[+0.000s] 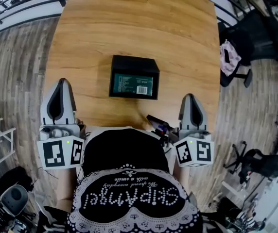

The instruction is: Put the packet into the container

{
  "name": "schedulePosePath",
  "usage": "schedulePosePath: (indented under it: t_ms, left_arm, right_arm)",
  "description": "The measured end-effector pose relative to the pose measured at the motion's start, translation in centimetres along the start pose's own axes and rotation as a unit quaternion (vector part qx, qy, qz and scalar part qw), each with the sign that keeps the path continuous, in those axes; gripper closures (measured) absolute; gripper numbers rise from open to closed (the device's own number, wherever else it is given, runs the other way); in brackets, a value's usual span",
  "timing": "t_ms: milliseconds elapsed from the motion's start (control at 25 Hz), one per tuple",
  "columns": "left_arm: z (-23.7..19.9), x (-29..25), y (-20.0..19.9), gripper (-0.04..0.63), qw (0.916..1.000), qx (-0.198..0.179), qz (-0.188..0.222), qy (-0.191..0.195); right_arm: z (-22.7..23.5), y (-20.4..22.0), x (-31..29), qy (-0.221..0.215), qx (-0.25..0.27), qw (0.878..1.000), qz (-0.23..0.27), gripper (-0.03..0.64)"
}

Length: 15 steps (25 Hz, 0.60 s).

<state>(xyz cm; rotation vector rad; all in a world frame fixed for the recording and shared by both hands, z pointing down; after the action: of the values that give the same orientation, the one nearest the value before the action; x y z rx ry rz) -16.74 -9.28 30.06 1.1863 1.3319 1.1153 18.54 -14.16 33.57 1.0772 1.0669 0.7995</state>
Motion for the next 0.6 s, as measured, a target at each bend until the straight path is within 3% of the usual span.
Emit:
schedulePosePath:
  t_ms: [600]
  left_arm:
    - [-1.0,2.9,3.3,0.568,0.9983,0.023,-0.047,-0.026]
  right_arm:
    - [-0.6,0.8,0.9,0.002,0.007,1.000,-0.008,0.578]
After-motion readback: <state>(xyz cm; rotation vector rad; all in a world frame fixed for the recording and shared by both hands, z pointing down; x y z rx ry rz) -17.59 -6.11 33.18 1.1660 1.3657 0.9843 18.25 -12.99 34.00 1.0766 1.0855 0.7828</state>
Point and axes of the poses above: the fingertips, and each gripper's own axes: x backward along the fingers, z to its right, y out of its underside, the point moved 5 cm from there along x, backward along the fingers, and after that the axes turned 3 degrees about y, right-handed, at the moved point
